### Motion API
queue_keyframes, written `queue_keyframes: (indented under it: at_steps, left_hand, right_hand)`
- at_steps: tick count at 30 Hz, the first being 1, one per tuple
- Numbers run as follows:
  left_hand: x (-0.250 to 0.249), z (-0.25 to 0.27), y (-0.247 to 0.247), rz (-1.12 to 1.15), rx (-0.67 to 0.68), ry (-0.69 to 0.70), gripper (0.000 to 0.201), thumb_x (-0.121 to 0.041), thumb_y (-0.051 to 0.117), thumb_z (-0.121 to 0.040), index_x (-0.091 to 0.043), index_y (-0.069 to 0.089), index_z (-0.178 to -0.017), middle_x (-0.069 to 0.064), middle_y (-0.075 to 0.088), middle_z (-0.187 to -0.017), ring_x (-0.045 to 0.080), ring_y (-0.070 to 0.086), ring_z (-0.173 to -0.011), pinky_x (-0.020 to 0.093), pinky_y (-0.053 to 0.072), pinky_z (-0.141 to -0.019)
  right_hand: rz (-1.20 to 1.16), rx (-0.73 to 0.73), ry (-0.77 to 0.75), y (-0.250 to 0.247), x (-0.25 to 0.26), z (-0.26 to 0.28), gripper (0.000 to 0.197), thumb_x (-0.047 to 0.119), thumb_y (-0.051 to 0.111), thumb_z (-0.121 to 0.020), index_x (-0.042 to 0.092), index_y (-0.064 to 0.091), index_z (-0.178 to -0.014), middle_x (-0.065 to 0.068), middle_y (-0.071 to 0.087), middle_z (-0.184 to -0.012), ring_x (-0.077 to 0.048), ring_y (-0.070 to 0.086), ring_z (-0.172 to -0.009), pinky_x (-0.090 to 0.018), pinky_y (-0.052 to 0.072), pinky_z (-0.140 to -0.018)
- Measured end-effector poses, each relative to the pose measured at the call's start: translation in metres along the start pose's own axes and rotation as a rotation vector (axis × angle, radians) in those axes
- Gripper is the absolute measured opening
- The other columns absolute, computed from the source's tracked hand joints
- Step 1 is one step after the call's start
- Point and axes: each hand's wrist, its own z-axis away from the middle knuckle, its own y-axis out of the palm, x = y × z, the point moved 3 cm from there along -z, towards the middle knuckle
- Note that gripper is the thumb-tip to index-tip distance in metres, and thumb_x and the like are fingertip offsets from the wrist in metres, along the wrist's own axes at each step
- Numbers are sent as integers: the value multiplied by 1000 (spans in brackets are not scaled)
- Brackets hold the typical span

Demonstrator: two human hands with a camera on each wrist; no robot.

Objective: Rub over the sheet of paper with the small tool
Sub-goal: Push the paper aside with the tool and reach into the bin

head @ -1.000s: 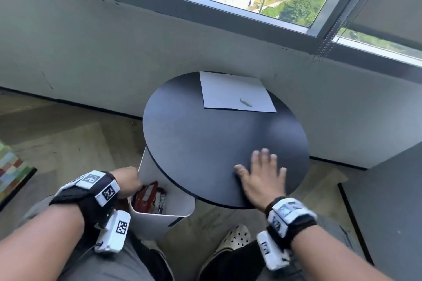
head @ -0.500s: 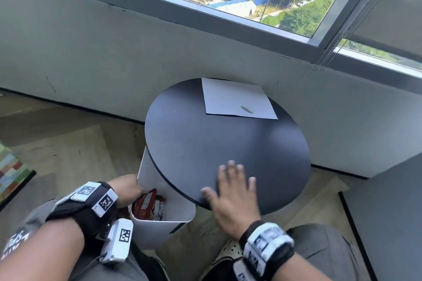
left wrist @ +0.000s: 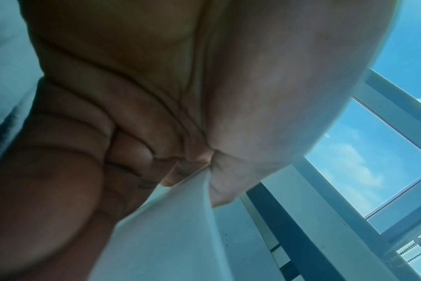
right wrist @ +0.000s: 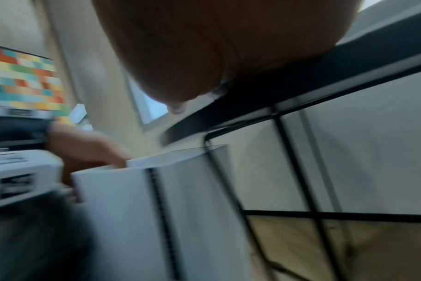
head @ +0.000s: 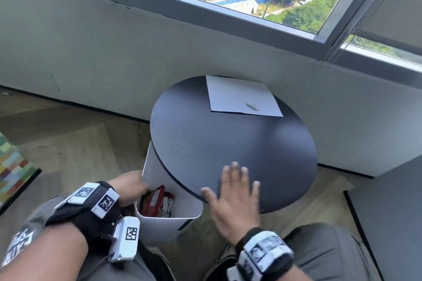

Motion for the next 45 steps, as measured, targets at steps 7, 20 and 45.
queue_keyframes:
  at_steps: [7,20,45]
  left_hand:
    - [4,6,-3,31,10,-1,17,-22,51,-86,-25,63,-98,-2,67,-105,15,62,-96,24,45,-76]
    - [10,6,-4,41,7,-10,27,-21,51,-79,-21,66,-102,-4,70,-103,13,65,-92,23,51,-75]
    - [14,-2,-1,73,-13,33,27,-6,53,-88,-27,61,-102,-3,67,-106,9,62,-91,16,44,-68]
  right_hand:
    - [-371,-15,-430,-20,69,9,98,83,12,-78,25,-5,-156,11,-14,-161,-1,-21,-144,-35,-10,-120]
    - [-33,63,-370,-1,80,-5,79,69,10,-94,22,-6,-155,4,-23,-160,-18,-27,-145,-51,-11,-117]
    - [-247,-267,374,-60,-137,-34,76,61,34,-94,15,18,-153,-8,14,-162,-24,12,-148,-51,15,-117]
